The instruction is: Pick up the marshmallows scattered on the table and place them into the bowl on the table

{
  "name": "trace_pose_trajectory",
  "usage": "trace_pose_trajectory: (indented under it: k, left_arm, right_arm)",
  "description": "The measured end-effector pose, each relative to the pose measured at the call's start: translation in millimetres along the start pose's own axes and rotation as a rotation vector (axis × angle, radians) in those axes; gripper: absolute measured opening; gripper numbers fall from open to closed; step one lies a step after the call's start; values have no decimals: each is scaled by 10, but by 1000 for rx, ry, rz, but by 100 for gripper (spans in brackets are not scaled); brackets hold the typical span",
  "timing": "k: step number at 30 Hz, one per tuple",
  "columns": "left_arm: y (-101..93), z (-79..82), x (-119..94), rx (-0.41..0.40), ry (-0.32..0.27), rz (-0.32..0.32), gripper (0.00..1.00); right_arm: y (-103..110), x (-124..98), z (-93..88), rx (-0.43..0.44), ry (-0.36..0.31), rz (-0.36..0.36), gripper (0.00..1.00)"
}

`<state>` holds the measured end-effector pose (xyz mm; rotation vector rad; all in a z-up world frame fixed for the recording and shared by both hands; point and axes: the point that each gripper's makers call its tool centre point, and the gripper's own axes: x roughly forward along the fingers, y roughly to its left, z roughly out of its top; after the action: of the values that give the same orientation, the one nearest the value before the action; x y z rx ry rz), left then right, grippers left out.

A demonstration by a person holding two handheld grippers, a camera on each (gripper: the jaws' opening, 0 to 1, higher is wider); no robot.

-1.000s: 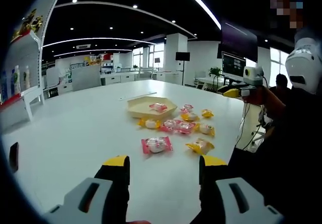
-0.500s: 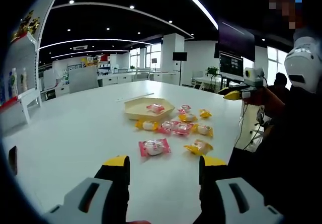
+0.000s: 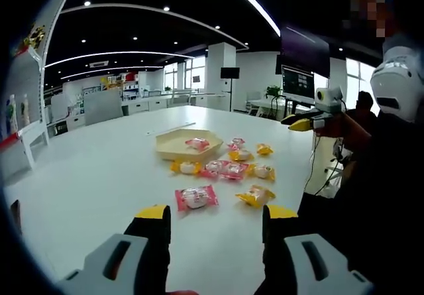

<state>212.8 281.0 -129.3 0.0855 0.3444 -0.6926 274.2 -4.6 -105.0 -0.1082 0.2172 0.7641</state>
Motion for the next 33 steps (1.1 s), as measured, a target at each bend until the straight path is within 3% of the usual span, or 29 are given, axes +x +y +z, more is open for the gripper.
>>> trace_pose_trajectory:
  k: [6,33]
  left_arm:
    - [-91,54,64,25,3,-36,56]
    - [-381,-11,407,98,81,-178,56]
  right_arm:
    - [5,-26,-26,4,5,3,31]
    - [109,-116,-205,-22,71,72,31]
